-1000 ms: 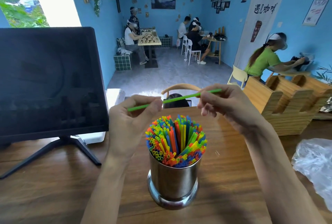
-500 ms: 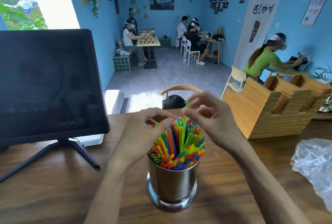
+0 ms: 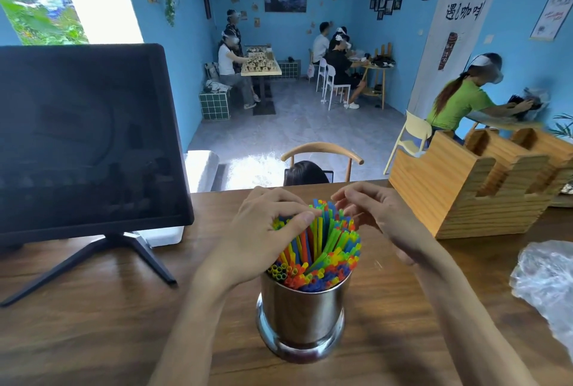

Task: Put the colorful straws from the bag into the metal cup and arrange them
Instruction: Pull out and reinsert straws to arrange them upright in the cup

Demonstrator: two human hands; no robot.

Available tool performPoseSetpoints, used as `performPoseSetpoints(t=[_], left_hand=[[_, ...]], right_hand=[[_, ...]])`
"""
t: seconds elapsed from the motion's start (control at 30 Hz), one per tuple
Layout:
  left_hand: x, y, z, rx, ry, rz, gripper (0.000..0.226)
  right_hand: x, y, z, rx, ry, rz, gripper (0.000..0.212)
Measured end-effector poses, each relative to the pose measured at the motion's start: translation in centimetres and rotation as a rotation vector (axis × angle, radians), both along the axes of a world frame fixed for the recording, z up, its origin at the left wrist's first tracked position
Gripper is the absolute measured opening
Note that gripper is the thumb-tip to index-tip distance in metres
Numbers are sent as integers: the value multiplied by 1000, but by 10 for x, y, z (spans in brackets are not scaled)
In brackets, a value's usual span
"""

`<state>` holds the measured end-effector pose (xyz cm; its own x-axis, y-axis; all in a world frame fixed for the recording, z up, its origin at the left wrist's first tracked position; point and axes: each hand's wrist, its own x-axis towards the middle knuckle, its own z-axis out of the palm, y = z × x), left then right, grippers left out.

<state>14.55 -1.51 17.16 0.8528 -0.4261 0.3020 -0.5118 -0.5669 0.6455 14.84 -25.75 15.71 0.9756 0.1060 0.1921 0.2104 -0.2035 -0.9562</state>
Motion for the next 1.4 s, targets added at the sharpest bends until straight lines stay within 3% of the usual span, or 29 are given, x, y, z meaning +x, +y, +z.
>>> performPoseSetpoints(t=[0.23,0.37,0.5,0.73,1.0,1.17,1.4], left_hand=[[4,2,-4,-51,21,5,37],[4,2,-3,-49,23,8,37],[4,1,-3,-42,23,22,27],[3,1,-2,-43,27,30,25],[0,1,0,-43,37,41,29],[-6,-5,7,-240,-75,25,19],[-22,-26,13,-474,-148,-48,26]], right_hand=[[-3,-9,-3,13,119,176,35],[-5,-12,-3,4,71,140,32],[-6,-13,-2,-64,23,48,50],[-10,-17,8,-166,-66,106,22],[-11,-13,19,-88,-176,64,18],[-23,10,55,125,-352,56,20],[-28,55,63,57,-410,170,13]])
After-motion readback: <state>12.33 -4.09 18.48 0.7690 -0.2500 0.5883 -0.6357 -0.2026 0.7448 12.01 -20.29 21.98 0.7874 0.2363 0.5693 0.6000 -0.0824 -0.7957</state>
